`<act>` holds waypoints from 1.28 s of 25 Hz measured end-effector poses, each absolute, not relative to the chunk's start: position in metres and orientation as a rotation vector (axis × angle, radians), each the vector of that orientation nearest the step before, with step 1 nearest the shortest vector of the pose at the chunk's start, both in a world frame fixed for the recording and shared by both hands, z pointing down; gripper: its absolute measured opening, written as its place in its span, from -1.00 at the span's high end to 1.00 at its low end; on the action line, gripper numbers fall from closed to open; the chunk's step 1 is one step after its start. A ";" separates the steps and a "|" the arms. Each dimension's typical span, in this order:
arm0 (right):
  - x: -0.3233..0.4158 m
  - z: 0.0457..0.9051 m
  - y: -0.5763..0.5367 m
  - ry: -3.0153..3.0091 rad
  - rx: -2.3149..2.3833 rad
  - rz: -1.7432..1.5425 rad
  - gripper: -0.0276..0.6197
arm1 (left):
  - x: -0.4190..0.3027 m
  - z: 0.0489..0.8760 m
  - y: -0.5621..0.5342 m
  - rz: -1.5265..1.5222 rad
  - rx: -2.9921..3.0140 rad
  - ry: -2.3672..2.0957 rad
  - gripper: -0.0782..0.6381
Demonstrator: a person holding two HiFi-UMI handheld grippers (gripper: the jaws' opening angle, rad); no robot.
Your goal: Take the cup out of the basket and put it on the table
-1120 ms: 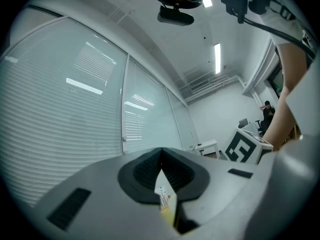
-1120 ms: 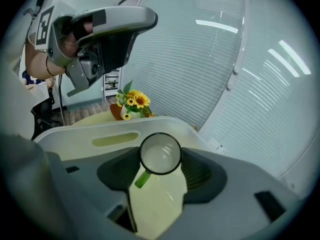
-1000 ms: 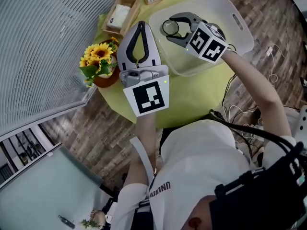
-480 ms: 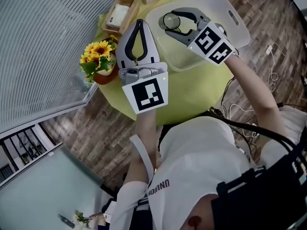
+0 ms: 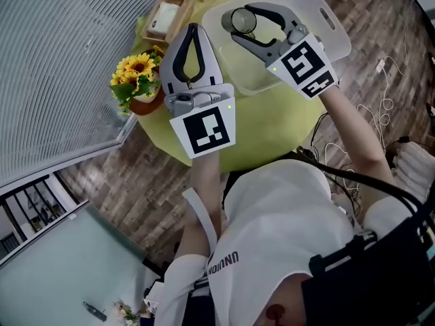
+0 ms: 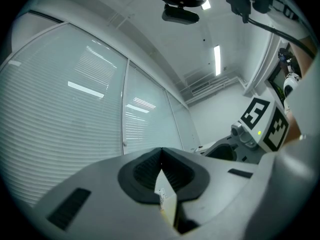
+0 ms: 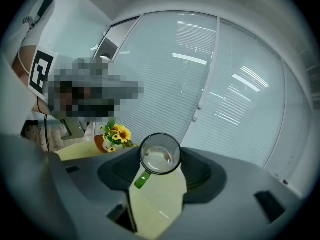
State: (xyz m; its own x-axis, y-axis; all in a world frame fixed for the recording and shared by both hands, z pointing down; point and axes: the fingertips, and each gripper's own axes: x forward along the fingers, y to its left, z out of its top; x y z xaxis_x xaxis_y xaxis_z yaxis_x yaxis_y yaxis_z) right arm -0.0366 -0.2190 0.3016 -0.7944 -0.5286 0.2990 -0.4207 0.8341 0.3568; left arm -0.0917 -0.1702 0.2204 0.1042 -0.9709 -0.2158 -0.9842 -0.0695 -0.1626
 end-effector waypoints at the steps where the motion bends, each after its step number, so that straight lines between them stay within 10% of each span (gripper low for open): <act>1: -0.036 0.300 -0.218 -2.625 0.719 -0.396 0.08 | -0.091 0.220 -0.170 0.070 -2.118 1.938 0.75; 32: -0.025 0.274 -0.214 -2.755 0.921 -0.313 0.08 | -0.100 0.218 -0.172 0.062 -2.093 1.960 0.75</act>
State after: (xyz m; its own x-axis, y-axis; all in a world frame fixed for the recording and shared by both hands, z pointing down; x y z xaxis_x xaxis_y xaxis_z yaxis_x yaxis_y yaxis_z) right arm -0.0253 -0.2136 0.2737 -0.7794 -0.6110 0.1390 -0.5642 0.7807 0.2686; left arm -0.1004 -0.1717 0.2181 0.0823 -0.9730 -0.2156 -0.9847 -0.0461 -0.1680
